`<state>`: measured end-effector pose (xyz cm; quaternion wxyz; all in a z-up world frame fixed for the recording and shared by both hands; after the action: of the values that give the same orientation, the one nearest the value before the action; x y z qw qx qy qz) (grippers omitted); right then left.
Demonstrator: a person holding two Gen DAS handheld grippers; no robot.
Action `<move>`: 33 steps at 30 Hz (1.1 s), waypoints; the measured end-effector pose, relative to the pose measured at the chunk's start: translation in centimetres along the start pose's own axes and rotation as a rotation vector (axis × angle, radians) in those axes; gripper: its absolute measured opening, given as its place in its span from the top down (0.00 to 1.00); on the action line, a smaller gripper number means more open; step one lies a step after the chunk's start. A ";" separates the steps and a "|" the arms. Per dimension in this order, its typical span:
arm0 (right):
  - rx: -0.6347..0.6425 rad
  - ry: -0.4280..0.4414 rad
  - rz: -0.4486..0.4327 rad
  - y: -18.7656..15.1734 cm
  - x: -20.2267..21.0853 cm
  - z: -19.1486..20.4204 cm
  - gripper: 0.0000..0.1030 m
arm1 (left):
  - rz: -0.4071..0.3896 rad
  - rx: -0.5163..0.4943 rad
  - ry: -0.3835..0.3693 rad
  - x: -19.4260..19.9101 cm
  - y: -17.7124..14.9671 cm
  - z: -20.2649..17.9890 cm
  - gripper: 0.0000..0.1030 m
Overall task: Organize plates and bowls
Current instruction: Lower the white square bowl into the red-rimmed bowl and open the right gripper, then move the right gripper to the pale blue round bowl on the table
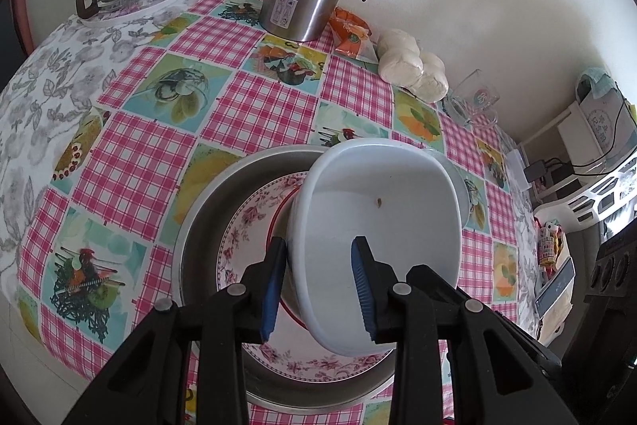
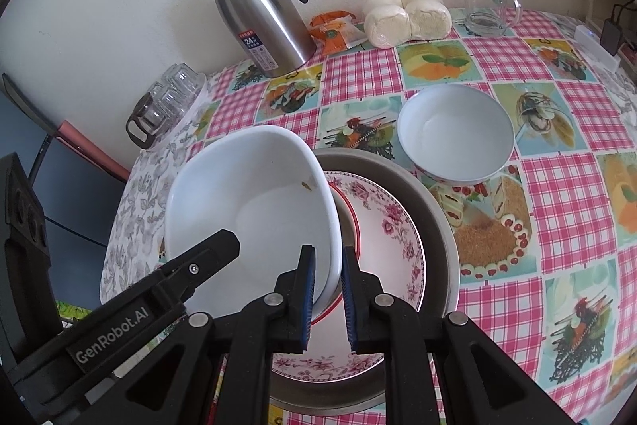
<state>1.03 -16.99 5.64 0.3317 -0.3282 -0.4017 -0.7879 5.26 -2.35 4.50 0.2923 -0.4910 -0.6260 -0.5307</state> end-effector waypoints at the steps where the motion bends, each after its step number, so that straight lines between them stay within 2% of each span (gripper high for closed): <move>1: -0.002 0.001 0.002 0.0 0.0 -0.1 0.84 | 0.004 0.003 -0.001 -0.1 0.0 0.0 0.67; 7: -0.010 0.005 0.012 -0.1 -0.3 -0.3 0.82 | 0.018 0.032 -0.016 -0.4 0.0 0.6 0.67; 23: -0.005 0.027 -0.037 0.3 1.1 -0.2 0.80 | -0.036 0.042 -0.041 1.2 0.3 0.8 0.65; 26: 0.003 0.019 -0.051 0.5 1.4 -0.1 0.80 | -0.054 0.043 -0.024 1.7 0.4 0.8 0.56; 28: 0.006 0.004 -0.053 0.6 1.5 -0.2 0.71 | -0.063 0.045 -0.012 1.9 0.5 0.8 0.45; 29: 0.006 -0.008 -0.053 0.6 1.5 -0.3 0.58 | -0.067 0.048 -0.008 2.0 0.5 0.9 0.42; 30: 0.007 -0.017 -0.055 0.6 1.5 -0.3 0.49 | -0.069 0.053 -0.002 2.0 0.5 1.0 0.38; 33: 0.009 -0.039 -0.053 0.7 1.4 -0.6 0.43 | -0.073 0.060 0.024 2.0 0.6 1.2 0.35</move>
<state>0.64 -18.16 6.74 0.3044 -0.3312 -0.4199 -0.7882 5.35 -0.65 6.17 0.2948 -0.4523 -0.6557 -0.5278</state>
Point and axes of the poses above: each gripper's, at about its wrist camera, not at the fingertips, and x roughly against the way its jaws point, z to its left, y to its top, the point moved 1 cm from there along -x, roughly the way its jaws point, and after that the axes turned 6 degrees about y, right-handed, at the moved point
